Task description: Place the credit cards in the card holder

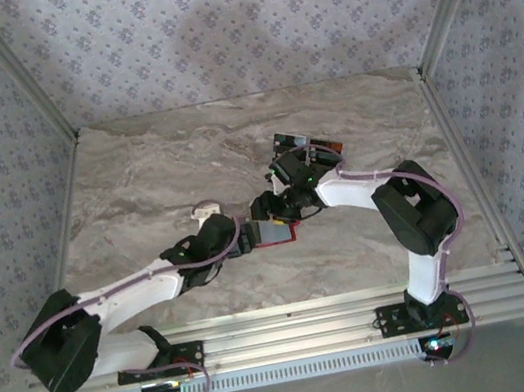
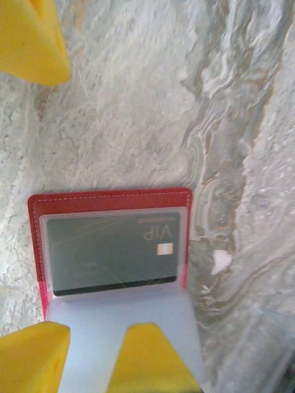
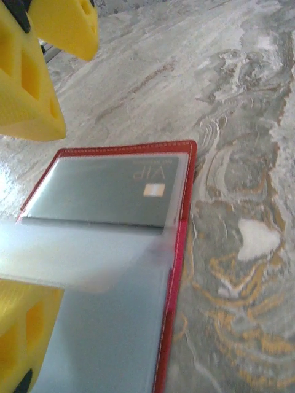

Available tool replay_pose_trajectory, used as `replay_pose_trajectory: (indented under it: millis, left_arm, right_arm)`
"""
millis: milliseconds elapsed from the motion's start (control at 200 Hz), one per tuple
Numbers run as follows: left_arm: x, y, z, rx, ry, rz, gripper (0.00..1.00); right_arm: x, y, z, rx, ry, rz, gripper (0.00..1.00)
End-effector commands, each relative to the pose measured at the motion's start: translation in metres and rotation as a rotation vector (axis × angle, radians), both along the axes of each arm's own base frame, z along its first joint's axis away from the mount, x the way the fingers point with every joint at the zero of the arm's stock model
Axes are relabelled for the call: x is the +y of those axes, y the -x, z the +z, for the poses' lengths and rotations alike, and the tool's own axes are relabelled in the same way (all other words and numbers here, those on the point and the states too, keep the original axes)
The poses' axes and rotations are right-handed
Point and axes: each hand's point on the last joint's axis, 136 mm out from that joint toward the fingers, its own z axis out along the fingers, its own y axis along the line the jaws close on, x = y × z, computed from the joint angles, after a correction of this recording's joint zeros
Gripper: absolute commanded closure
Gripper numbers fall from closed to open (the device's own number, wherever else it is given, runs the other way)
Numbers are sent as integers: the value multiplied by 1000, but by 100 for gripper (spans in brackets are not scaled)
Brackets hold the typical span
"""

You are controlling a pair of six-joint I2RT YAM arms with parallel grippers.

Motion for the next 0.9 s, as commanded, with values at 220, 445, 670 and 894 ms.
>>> replay_pose_trajectory:
  millis: [220, 445, 670, 894]
  left_arm:
    - [47, 7, 3, 46, -34, 151, 0]
    - [61, 12, 1, 53, -6, 178, 0]
    - [62, 16, -4, 81, 9, 166, 0]
    - [50, 11, -4, 101, 12, 122, 0]
  right_arm:
    - [38, -4, 8, -6, 28, 38, 44]
    - [52, -5, -13, 19, 75, 50, 43]
    - [59, -4, -22, 45, 75, 60, 43]
    - [51, -16, 42, -74, -9, 70, 43]
